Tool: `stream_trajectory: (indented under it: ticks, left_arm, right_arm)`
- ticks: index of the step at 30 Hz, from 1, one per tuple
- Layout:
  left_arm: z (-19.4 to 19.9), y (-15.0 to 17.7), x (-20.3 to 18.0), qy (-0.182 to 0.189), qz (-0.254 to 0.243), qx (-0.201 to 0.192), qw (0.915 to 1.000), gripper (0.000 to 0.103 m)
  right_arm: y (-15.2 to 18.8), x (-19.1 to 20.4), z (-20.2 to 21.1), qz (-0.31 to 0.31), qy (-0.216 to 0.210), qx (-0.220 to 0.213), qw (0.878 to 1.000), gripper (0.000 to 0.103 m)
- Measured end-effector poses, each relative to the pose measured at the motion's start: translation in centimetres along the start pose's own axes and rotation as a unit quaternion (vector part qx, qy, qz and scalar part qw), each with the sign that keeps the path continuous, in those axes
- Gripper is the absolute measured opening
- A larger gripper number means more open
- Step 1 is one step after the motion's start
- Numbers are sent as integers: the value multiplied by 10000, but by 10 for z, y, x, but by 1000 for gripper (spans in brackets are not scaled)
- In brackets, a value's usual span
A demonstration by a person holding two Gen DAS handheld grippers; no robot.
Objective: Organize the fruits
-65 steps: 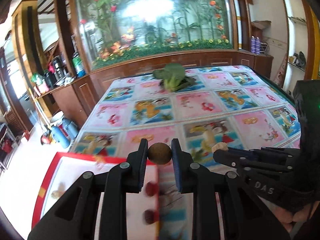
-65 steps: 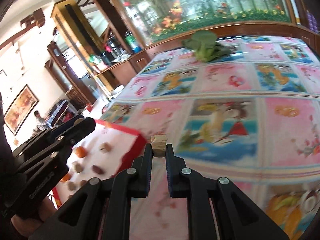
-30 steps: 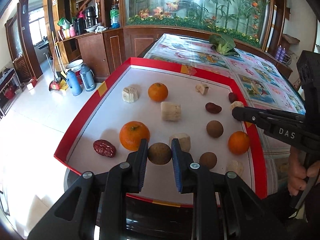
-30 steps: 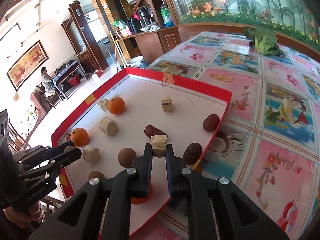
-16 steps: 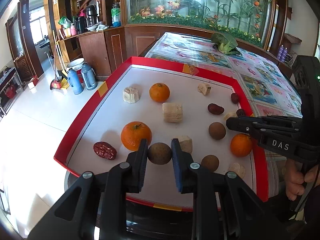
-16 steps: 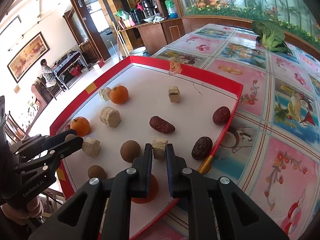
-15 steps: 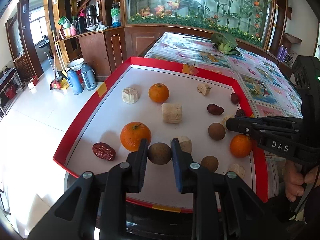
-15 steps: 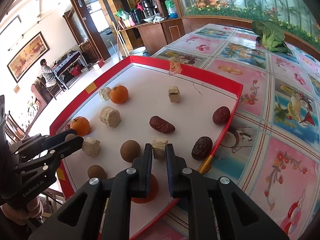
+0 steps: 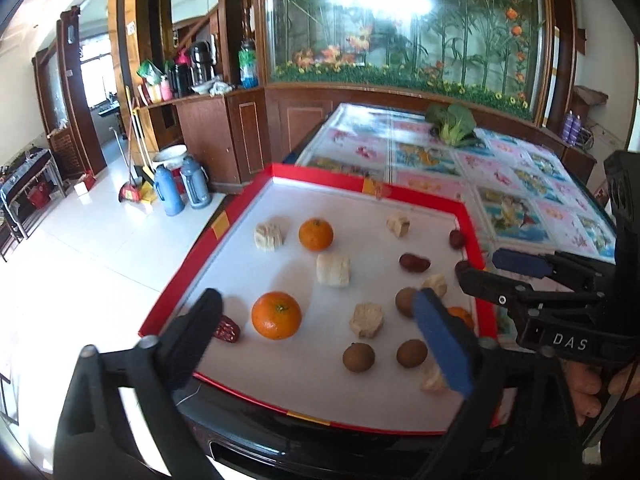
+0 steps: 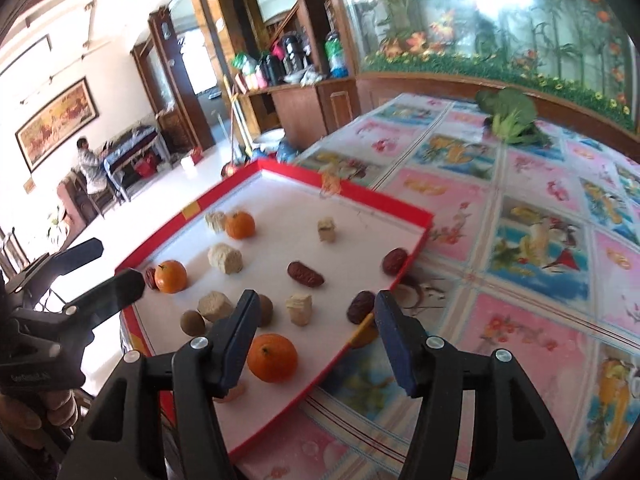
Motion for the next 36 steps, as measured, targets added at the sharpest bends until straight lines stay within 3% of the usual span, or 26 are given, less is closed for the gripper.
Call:
stream_trajectory:
  ticks: [3, 7, 10, 14, 20, 27, 36]
  left_arm:
    - [15, -9, -1, -260, 61, -248, 9993, 103]
    - [34, -17, 0, -904, 26, -535, 9945, 103]
    - [50, -20, 0, -1240, 125, -746, 9894, 103]
    - [72, -22, -8, -1155, 133, -1065, 9875, 103]
    - [85, -27, -16, -1259, 58, -1028, 9867, 103]
    - [81, -36, -26, -1093, 142, -861, 9902, 103]
    - [57, -43, -28, -979, 245, -592, 9931, 103]
  right_arm:
    - [-4, -1, 21, -39, 99, -288, 9995, 68]
    - [-7, 2, 49, 52, 274, -719, 9970, 78]
    - [-7, 6, 69, 85, 286, -980, 9947, 78]
    - [-6, 12, 90, 188, 311, -1221, 9919, 79]
    - [-10, 18, 109, 391, 473, -1521, 9865, 81]
    - [-12, 14, 106, 481, 682, -1795, 9802, 81]
    - [-16, -2, 83, 318, 740, -1582, 9841, 81]
Point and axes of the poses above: each gripper's, at about its wrist camera, not at the fingertips, and z roughly against the way its jaws point, x to its left, y to its underside, the point moved 8 cm from there along -z, roughly the way its jaws point, and after that the axes turned 4 degrees about -y, right-handed, at the moved point
